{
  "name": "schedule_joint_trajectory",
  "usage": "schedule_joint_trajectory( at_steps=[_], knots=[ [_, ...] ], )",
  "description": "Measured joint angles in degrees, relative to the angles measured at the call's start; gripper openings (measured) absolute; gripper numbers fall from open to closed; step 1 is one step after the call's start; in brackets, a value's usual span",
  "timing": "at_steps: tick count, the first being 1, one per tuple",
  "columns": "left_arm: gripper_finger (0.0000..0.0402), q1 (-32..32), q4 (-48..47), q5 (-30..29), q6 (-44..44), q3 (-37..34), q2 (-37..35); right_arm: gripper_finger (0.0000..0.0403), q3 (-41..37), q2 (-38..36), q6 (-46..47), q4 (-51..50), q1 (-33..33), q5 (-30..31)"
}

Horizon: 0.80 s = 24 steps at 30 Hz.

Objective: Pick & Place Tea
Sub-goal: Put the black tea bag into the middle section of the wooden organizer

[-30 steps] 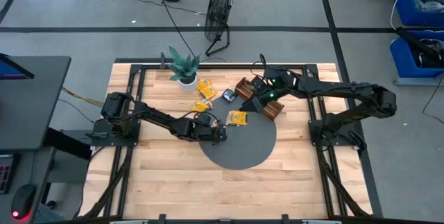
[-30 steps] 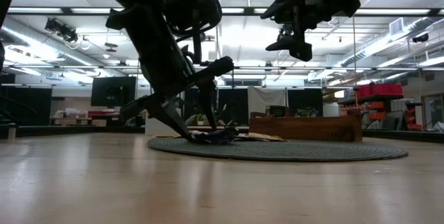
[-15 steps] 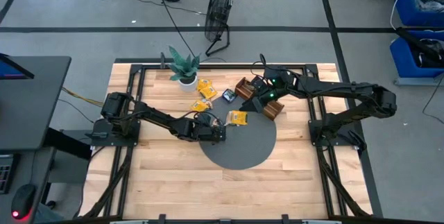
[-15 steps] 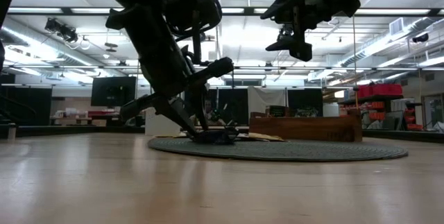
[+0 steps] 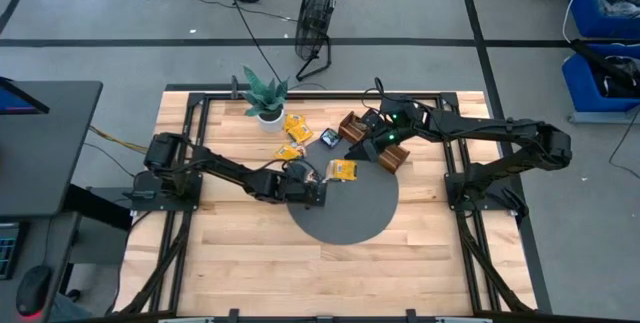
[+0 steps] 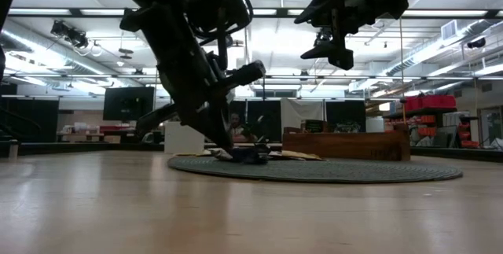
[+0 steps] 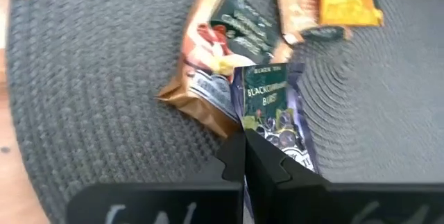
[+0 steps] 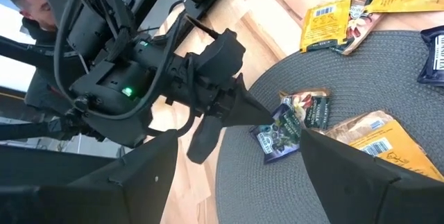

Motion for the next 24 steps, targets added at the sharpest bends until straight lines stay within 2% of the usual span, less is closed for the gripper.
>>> schedule_joint_trajectory(
  at_steps=[13,20,24],
  knots=[
    [0.0001,-0.6,0.3,0.0,19.6,0.0,-8.0,0.0308,0.0,0.0,-0.6,0.4,0.0,0.1],
    [0.0001,-0.6,0.7,-0.6,34.2,0.4,-11.5,0.0308,0.0,0.0,-9.6,0.2,0.0,0.3],
    [0.0001,-0.6,1.2,-2.9,41.5,0.4,-12.6,0.0308,0.0,0.0,-15.0,0.1,0.0,4.3]
  ],
)
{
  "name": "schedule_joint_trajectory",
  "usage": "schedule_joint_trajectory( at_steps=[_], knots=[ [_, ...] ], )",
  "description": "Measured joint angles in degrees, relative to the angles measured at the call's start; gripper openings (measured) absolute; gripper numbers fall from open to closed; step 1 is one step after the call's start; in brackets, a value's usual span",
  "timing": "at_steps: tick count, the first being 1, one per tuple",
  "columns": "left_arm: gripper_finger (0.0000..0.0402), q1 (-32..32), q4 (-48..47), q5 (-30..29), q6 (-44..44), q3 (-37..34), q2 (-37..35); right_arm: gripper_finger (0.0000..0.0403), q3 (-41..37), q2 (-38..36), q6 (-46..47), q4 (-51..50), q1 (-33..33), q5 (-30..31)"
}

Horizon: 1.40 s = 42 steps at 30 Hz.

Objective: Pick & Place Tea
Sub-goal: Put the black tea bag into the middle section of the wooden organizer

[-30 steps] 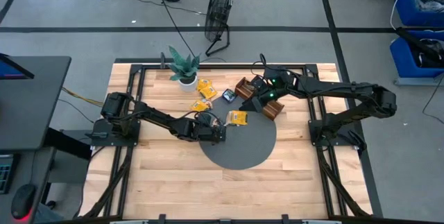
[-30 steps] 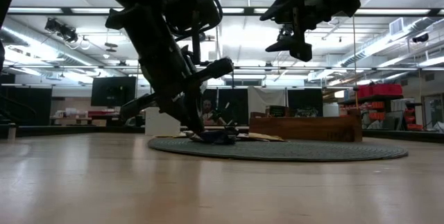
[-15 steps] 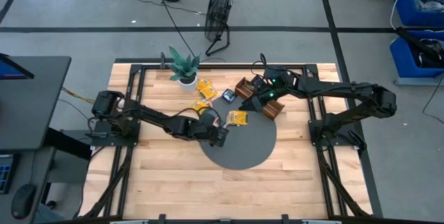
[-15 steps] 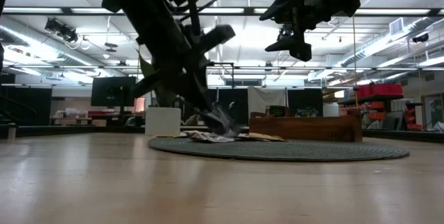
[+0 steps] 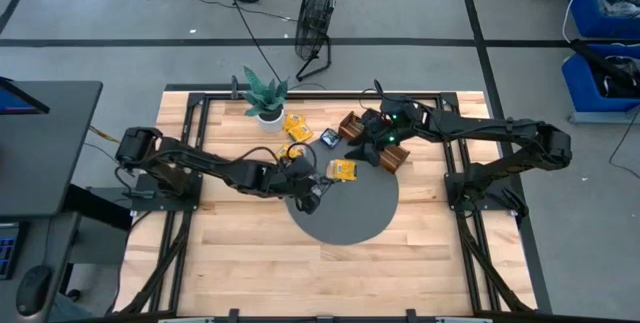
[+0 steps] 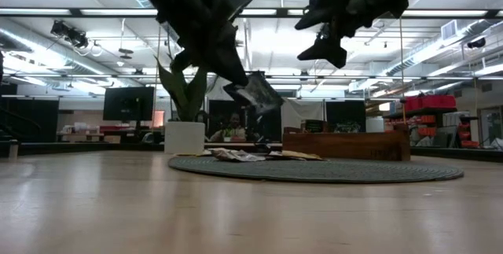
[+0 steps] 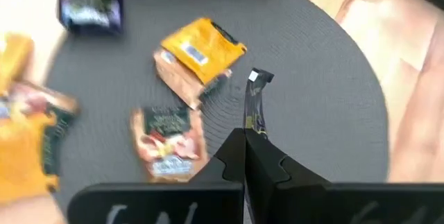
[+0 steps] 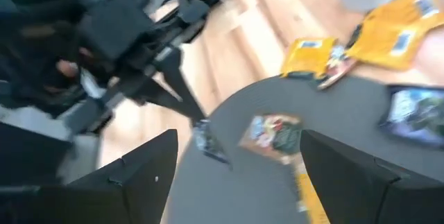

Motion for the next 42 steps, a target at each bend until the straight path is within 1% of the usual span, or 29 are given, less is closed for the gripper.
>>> schedule_joint_trajectory(
  at_steps=[6,10,13,19,28,30,35,38,42],
  knots=[
    [0.0001,0.2,2.8,-3.4,10.8,0.1,-0.3,0.0308,0.0,0.0,-9.1,0.2,0.6,6.2],
    [0.0001,0.8,5.5,-3.9,15.9,0.1,-0.3,0.0308,0.0,0.0,-13.2,0.8,1.9,6.4],
    [0.0001,1.5,5.9,-3.9,18.7,0.4,-0.3,0.0308,0.0,0.0,-13.8,0.7,3.2,6.9],
    [0.0001,3.4,6.3,-3.9,25.9,3.7,-0.3,0.0308,0.0,0.0,-14.1,0.6,5.6,10.9],
    [0.0001,5.3,6.7,-2.8,33.1,9.9,-0.3,0.0294,0.0,0.0,-12.4,-0.6,7.5,10.9],
    [0.0001,5.3,6.5,-1.3,33.4,10.3,-0.3,0.0287,0.0,0.0,-11.5,-0.6,7.6,11.3],
    [0.0001,5.3,5.7,-0.2,33.5,10.5,-0.3,0.0258,0.0,0.0,-7.8,-0.4,7.6,12.0],
    [0.0001,5.3,5.5,-0.1,33.6,10.5,-0.3,0.0229,0.0,0.0,-7.3,-0.4,7.6,11.7],
    [0.0001,5.3,5.5,-0.1,33.6,10.5,-0.3,0.0177,0.0,0.0,-6.5,-0.5,7.6,9.7]
  ],
)
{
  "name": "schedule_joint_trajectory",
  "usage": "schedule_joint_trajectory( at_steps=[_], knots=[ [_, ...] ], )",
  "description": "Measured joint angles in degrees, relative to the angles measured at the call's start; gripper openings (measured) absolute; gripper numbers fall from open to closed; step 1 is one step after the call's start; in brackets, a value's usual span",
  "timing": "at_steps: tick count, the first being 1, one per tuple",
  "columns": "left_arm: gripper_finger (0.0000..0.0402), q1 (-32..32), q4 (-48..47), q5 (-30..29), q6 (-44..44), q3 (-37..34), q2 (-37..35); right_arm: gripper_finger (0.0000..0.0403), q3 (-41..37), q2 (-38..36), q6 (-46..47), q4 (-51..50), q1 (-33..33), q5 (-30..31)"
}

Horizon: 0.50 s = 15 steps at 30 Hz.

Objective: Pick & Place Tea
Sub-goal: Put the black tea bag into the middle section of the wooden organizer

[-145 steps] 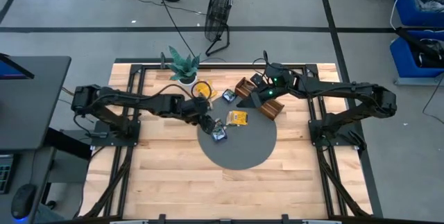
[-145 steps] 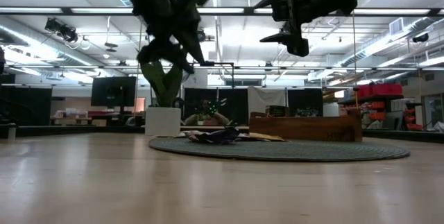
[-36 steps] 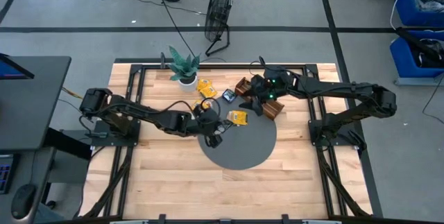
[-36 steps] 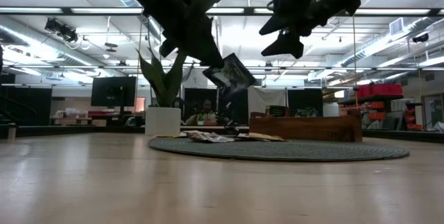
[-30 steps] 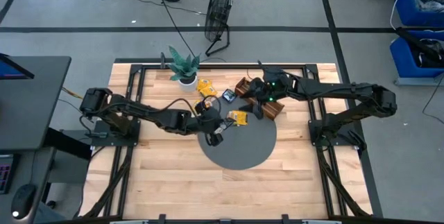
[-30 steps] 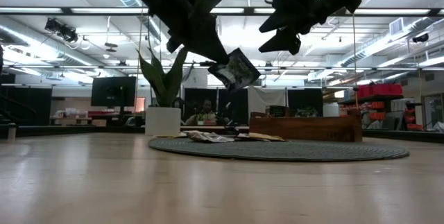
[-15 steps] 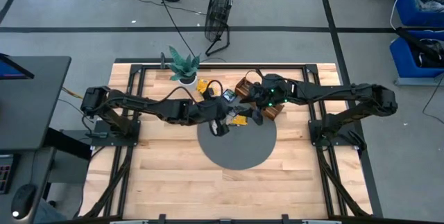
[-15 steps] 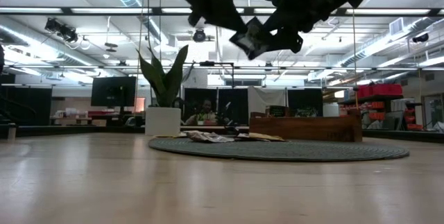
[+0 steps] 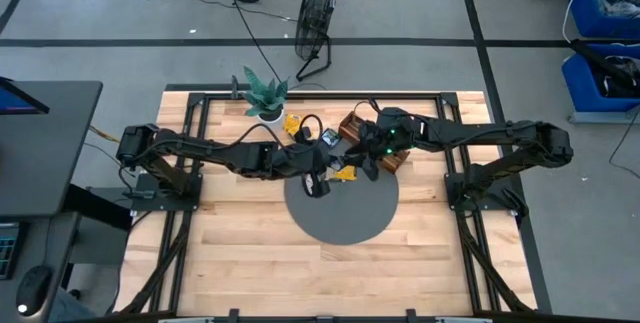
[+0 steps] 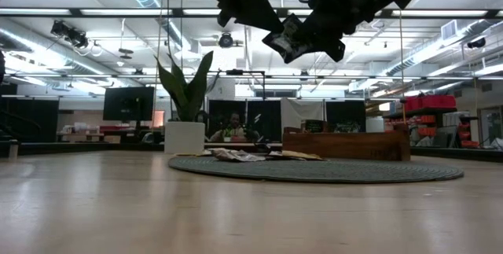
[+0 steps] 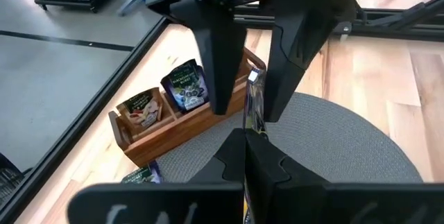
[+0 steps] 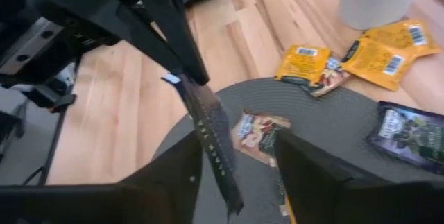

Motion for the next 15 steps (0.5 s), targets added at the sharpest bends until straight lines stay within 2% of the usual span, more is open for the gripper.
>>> schedule_joint_trajectory(
  at_steps=[4,8,15],
  knots=[
    [0.0001,0.0,0.0,0.0,1.2,0.0,0.0,0.0107,0.0,0.0,0.4,0.0,0.0,-2.3],
    [0.0002,0.0,-0.1,0.0,1.3,0.0,0.0,0.0021,0.0,0.0,1.7,0.0,0.0,-4.3],
    [0.0013,0.0,-4.2,0.1,3.1,0.1,-0.6,0.0004,0.0,0.0,6.2,-0.9,-0.1,-3.9]
  ],
)
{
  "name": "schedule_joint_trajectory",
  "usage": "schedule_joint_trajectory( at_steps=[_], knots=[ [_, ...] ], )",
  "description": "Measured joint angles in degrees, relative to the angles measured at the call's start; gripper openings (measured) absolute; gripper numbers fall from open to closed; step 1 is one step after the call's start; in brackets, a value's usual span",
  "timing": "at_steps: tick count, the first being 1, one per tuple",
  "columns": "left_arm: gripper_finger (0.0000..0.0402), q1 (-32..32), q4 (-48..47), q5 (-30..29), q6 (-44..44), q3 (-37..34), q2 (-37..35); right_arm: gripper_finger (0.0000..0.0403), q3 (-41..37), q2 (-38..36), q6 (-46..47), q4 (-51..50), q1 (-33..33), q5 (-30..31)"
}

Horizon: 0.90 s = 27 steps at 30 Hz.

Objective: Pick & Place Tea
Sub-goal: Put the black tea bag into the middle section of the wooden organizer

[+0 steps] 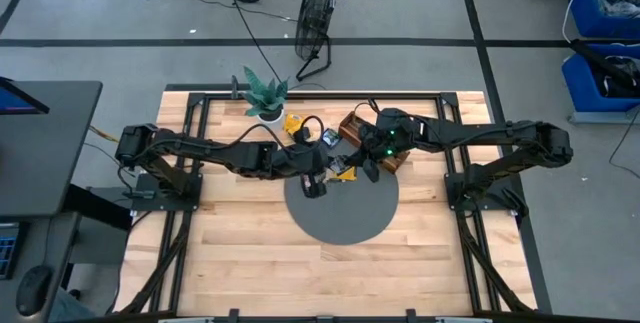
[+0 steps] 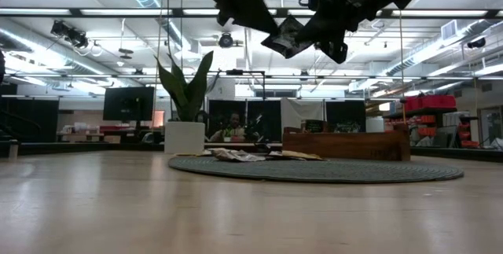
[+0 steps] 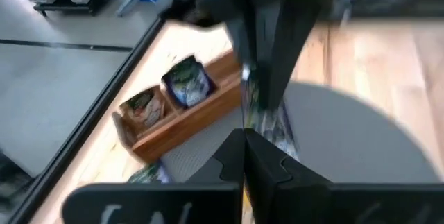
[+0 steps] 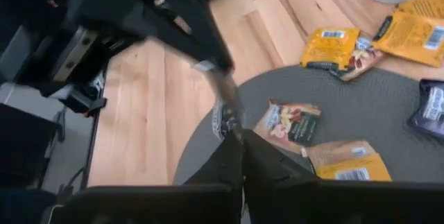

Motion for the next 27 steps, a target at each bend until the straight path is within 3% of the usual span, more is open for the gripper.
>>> schedule_joint_trajectory(
  at_steps=[9,16,22,27],
  knots=[
    [0.0022,0.0,-11.7,-10.2,0.8,-0.1,-4.0,0.0001,1.4,-0.3,1.2,-6.0,-1.8,4.4],
    [0.0021,0.0,-15.3,-11.3,0.7,-0.1,-7.9,0.0001,10.5,-0.3,-4.3,-26.1,-5.3,18.3],
    [0.0017,0.0,-15.3,-11.9,0.7,-0.1,-9.0,0.0,12.3,0.9,-5.1,-35.0,-8.6,19.7],
    [0.0018,0.0,-15.9,-11.8,0.6,-0.1,-9.0,0.0,11.2,4.1,-5.3,-36.2,-10.7,20.3]
  ],
)
